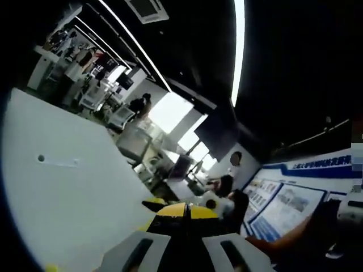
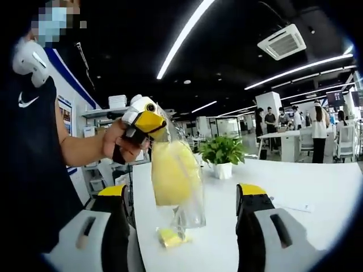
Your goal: Compare the silicone blocks by pressing each to a similar depth, holding the contact briefly, and releasing to observe deformation and rebound differences across the visible hardness samples.
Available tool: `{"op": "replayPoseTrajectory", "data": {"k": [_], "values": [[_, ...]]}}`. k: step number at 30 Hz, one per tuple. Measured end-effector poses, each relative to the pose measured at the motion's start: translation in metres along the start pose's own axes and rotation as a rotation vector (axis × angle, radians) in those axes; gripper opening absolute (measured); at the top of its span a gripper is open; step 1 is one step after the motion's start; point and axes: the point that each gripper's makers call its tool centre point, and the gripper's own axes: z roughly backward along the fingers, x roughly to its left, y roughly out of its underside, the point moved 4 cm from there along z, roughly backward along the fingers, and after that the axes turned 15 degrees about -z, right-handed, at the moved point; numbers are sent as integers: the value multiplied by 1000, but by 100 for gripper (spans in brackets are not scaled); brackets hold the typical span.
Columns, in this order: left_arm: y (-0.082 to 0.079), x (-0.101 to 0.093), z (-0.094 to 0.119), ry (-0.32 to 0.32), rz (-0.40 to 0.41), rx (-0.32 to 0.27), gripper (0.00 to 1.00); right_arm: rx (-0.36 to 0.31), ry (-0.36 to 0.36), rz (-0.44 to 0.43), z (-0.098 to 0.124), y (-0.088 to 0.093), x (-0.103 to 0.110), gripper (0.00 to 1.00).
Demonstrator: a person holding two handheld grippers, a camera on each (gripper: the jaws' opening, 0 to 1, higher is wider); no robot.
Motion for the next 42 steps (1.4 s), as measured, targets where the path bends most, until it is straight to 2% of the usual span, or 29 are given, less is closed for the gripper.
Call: {"op": "replayPoseTrajectory", "data": {"k": [8, 15, 22, 27, 31, 42], "values": [[-11, -8, 1, 41, 27, -28, 0, -52, -48, -20, -8, -11, 6, 60], [-13, -6, 3, 37, 25, -25, 0, -82, -87, -40, -13, -16, 14, 48], [-13, -7, 4, 42, 26, -25, 0, -61, -119, -81, -15, -15, 18, 29], [-11, -6, 5, 35, 28, -18, 0, -45, -123, -128, -16, -13, 14, 25], [-8, -1, 6, 8, 9, -3, 0, 0, -115, -166, -19, -9, 10, 21], [-6, 6, 10, -8, -20, 10, 0, 59, -102, -177, -24, -7, 12, 12]]}}
